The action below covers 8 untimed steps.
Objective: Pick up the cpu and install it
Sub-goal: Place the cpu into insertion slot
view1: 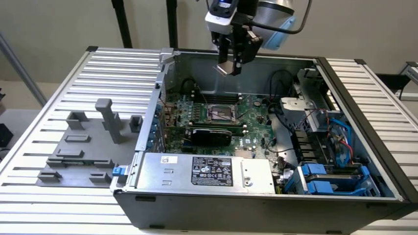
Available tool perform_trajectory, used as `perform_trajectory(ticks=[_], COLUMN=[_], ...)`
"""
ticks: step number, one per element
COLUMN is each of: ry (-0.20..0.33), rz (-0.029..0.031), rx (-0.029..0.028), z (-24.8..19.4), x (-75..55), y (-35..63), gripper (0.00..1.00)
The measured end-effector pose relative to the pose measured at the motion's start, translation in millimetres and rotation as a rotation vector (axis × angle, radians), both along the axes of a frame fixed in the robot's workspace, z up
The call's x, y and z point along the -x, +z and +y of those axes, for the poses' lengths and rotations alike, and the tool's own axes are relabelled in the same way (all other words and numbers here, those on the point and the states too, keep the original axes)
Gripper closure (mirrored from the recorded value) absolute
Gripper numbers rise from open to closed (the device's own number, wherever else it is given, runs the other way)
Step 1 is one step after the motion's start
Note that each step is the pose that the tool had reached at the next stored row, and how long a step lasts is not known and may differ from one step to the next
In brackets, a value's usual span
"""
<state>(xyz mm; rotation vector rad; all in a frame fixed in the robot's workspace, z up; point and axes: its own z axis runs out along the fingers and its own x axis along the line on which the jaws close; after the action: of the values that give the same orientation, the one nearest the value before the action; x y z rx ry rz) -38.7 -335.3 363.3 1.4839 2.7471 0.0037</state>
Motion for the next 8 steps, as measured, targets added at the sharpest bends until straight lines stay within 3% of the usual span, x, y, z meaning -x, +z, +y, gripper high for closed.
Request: perform_trajectory(ticks=[8], ry=[-0.145], rz=[0.0], rx=[-0.0001], z=[0.0], x=[0.0], y=[-1.5], gripper=[0.45])
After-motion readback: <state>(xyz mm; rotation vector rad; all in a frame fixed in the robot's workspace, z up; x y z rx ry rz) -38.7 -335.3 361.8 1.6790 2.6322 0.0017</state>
